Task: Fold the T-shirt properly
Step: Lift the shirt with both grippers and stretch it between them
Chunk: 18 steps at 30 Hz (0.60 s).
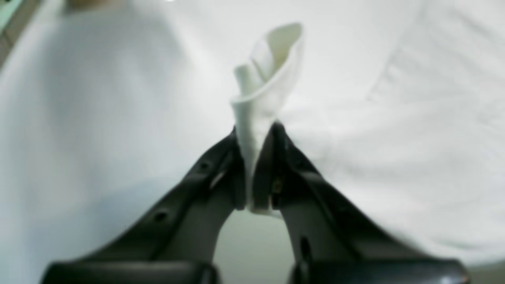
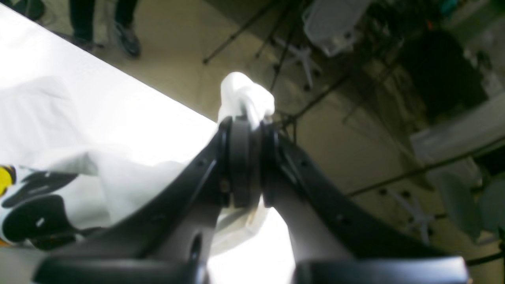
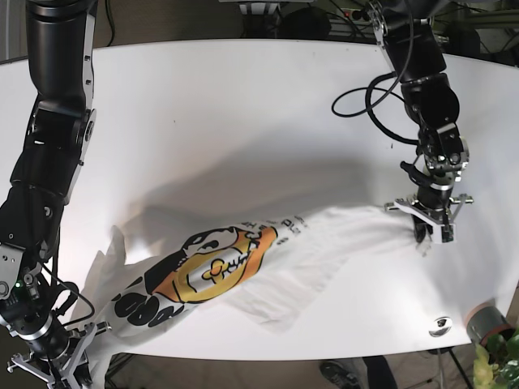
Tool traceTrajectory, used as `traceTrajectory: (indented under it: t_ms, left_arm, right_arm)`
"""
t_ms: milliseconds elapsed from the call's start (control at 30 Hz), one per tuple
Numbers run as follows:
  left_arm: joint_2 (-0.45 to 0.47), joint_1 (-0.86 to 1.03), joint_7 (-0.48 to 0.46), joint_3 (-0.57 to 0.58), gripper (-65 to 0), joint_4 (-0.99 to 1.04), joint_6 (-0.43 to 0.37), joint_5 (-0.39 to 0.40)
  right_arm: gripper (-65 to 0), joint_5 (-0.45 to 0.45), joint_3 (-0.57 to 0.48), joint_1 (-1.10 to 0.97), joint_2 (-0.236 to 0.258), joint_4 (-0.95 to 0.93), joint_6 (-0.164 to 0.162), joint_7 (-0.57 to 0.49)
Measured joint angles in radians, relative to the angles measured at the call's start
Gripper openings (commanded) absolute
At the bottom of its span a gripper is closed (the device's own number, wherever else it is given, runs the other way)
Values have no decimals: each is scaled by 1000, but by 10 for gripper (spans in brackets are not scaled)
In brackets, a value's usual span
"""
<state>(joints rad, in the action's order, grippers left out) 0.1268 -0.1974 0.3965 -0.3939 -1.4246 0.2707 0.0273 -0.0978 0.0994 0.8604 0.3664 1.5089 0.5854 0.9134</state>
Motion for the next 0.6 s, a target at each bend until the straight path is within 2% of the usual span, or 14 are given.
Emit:
traceTrajectory:
  t_ms: [133, 300, 600]
  left_arm:
    - [2, -59, 14, -18, -650, -7, -4, -4]
    - [5, -182, 111, -16, -650, -67, 7, 0]
    - [62, -449, 133, -23, -650, -38, -4, -3]
  right_arm:
    - [-629, -11, -8, 58, -2, -65, 3, -29]
    - [-629, -12, -9, 150, -5, -154, 8, -38]
    - [-629, -8, -7, 312, -4, -286, 3, -39]
